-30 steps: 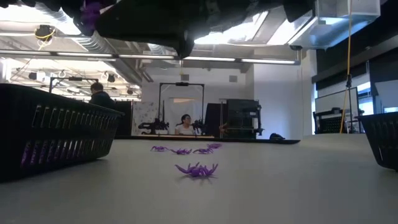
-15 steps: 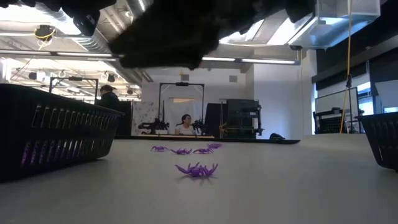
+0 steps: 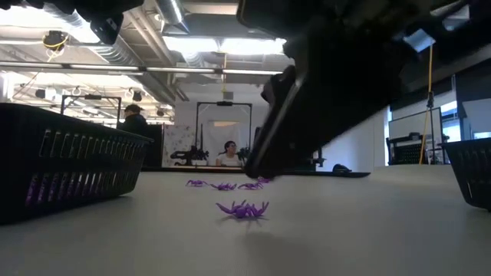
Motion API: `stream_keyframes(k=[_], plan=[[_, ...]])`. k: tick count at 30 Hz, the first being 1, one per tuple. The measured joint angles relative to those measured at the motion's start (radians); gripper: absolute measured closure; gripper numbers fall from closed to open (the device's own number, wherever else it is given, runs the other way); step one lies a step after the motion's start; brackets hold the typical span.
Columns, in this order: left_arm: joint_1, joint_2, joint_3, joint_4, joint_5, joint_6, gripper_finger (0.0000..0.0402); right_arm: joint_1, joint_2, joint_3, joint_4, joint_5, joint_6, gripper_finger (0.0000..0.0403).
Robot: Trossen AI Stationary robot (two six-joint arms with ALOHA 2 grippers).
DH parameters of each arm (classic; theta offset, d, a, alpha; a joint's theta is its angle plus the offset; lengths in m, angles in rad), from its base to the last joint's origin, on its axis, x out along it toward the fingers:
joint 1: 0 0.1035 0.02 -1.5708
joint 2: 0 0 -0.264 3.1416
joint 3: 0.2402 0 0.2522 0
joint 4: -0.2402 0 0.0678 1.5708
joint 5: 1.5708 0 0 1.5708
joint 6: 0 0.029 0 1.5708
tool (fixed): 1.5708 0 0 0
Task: Sort Halloween decoration
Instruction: Put the purple spider toy into the bottom left black basket
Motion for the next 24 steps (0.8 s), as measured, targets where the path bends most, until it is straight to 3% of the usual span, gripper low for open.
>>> stream_keyframes(k=[13, 16, 22, 24], plan=[[0.0, 0.0, 0.0, 0.0, 0.0, 0.0, 0.0327, 0.009, 0.086, 0.005, 0.007, 0.142, 0.042, 0.0243], [0.0, 0.0, 0.0, -0.002, 0.0, 0.0, 0.0327, 0.01, 0.087, 0.005, 0.007, 0.135, 0.041, 0.0274], [0.0, 0.0, 0.0, 0.0, 0.0, 0.0, 0.0327, 0.01, 0.086, 0.004, 0.008, 0.143, 0.032, 0.0386], [0.0, 0.0, 0.0, 0.0, 0.0, 0.0, 0.0327, 0.01, 0.086, 0.004, 0.008, 0.162, 0.016, 0.0393]])
